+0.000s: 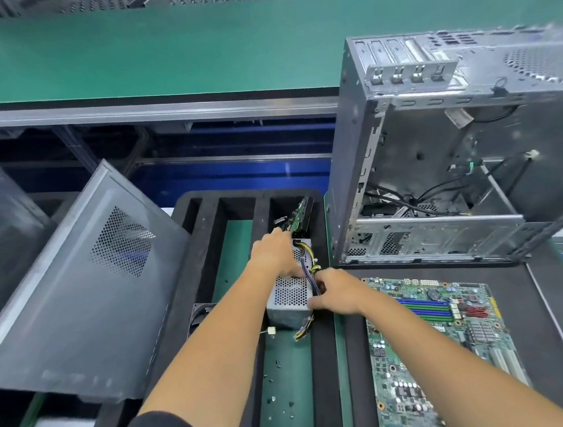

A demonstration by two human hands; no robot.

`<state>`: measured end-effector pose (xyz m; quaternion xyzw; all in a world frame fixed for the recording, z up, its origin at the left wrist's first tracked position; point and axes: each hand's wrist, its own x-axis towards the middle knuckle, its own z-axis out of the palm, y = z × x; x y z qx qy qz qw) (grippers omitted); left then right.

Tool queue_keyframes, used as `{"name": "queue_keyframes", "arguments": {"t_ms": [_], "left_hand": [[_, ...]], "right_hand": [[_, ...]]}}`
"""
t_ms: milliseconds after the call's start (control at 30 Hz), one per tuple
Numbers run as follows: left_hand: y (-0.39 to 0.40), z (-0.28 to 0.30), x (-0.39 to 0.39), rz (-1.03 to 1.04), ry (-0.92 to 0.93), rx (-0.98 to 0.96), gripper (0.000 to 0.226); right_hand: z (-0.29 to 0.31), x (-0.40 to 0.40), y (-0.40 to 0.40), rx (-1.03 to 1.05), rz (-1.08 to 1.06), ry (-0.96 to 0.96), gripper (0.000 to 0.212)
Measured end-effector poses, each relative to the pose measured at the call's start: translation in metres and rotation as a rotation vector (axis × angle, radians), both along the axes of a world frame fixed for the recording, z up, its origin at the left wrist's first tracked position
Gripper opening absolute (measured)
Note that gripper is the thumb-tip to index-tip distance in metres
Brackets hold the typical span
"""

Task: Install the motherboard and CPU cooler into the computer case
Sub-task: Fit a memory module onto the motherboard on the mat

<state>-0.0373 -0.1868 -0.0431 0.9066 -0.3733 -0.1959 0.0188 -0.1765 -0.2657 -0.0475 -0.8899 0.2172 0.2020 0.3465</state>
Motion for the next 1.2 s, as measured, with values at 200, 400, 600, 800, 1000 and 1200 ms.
{"name": "queue_keyframes", "arguments": {"t_ms": [200,400,600,800,1000,1200], "left_hand": [[0.008,0.015,-0.002,-0.004,-0.074,0.060,0.038],[0.021,0.027,0.000,0.004,0.111,0.039,0.038],[0.033,0.036,0.003,-0.066,0.337,0.111,0.024],[0.051,0.035,0.009,0.010,0.588,0.131,0.011],[0.062,0.033,0.000,-0.037,0.687,0.142,0.030],[0.071,0.037,-0.014,-0.090,0.814,0.435,0.024]], "right_hand": [[0.001,-0.004,-0.002,0.076,0.133,0.119,0.035],[0.005,-0.012,0.001,0.199,0.290,0.260,0.031],[0.012,-0.019,0.007,0.287,0.437,0.435,0.024],[0.012,-0.022,-0.002,0.255,0.408,0.325,0.020],[0.009,-0.017,0.003,0.244,0.299,0.221,0.051],[0.011,-0.017,0.009,0.302,0.298,0.267,0.049]]}}
